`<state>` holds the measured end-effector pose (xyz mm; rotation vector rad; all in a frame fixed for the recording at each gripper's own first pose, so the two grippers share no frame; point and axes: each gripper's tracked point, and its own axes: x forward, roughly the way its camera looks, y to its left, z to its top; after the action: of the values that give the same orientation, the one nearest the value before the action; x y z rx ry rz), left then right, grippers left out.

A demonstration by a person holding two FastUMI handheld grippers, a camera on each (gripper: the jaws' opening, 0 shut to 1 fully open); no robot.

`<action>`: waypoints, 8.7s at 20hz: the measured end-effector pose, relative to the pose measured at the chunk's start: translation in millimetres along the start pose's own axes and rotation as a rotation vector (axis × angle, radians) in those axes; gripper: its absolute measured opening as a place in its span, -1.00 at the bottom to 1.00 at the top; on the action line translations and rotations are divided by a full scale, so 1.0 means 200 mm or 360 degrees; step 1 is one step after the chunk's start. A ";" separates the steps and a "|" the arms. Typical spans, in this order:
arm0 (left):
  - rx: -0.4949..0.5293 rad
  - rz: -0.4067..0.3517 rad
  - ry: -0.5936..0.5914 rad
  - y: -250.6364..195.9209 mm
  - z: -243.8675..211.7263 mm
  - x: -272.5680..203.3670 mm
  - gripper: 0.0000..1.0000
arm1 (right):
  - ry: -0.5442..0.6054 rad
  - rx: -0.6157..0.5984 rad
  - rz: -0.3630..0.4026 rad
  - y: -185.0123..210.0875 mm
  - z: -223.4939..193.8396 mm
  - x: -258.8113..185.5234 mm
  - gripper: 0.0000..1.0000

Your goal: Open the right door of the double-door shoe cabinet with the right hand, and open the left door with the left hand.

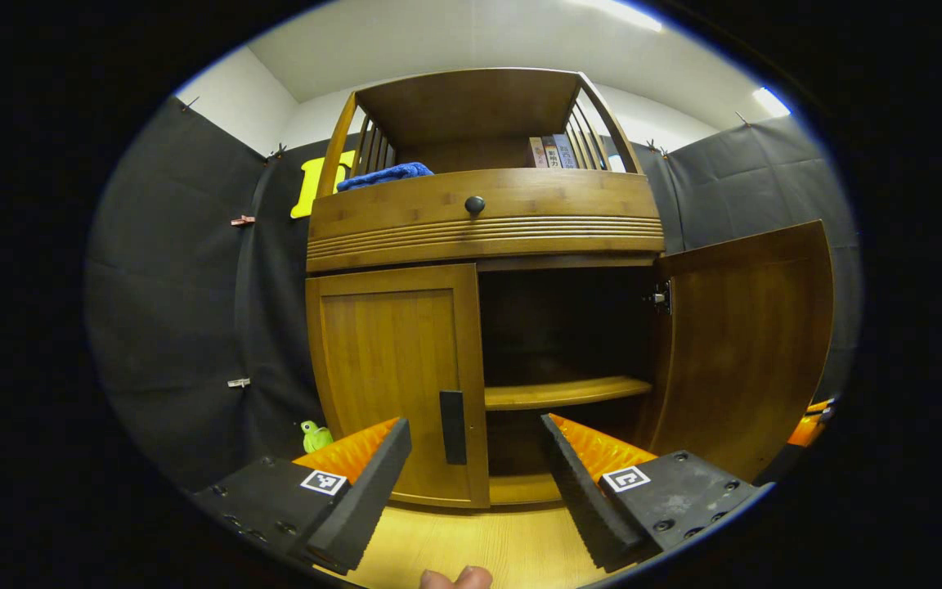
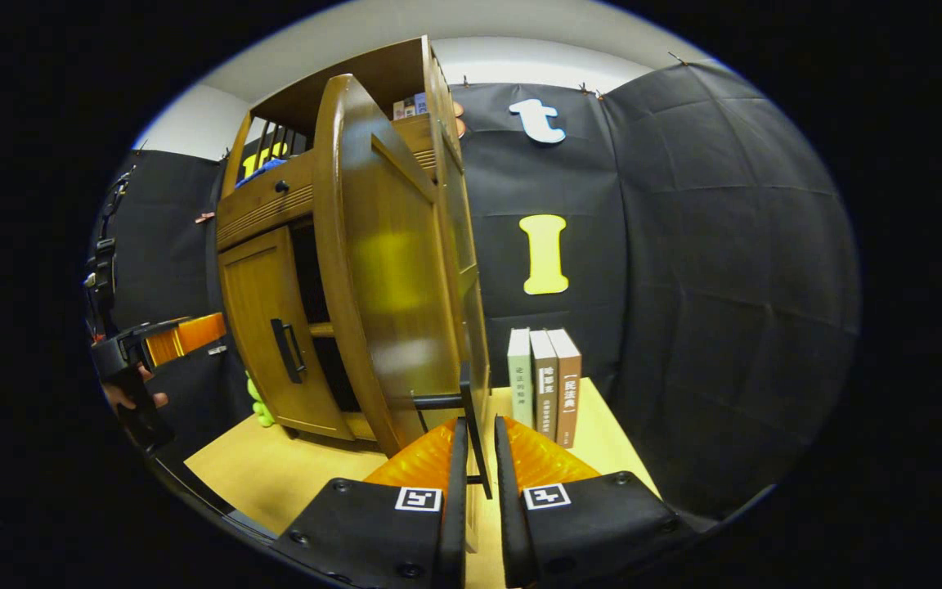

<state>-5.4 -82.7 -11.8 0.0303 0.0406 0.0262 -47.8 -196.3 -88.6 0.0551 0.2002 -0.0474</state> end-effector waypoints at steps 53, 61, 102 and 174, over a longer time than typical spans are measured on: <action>0.0062 -0.0097 0.0134 0.15 -0.58 1.00 -0.34 | -0.0280 -0.0025 -0.0243 0.67 0.31 -0.29 0.97; 0.0068 -0.0189 0.0146 0.23 -0.58 0.75 -0.37 | -0.0276 -0.0020 -0.0247 0.65 0.30 -0.29 0.97; 0.0063 0.0080 0.0153 1.56 -0.66 -0.17 -0.64 | -0.0254 -0.0015 0.0028 1.16 0.20 -0.19 0.97; 0.0074 -0.0040 -0.0114 0.02 0.05 -0.18 1.00 | -0.0313 -0.0043 0.0205 0.72 0.26 -0.12 0.96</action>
<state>-42.1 -80.4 -1.2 0.0775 -0.0301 -0.0012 -53.3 -54.2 -26.1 0.0358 0.0003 0.0783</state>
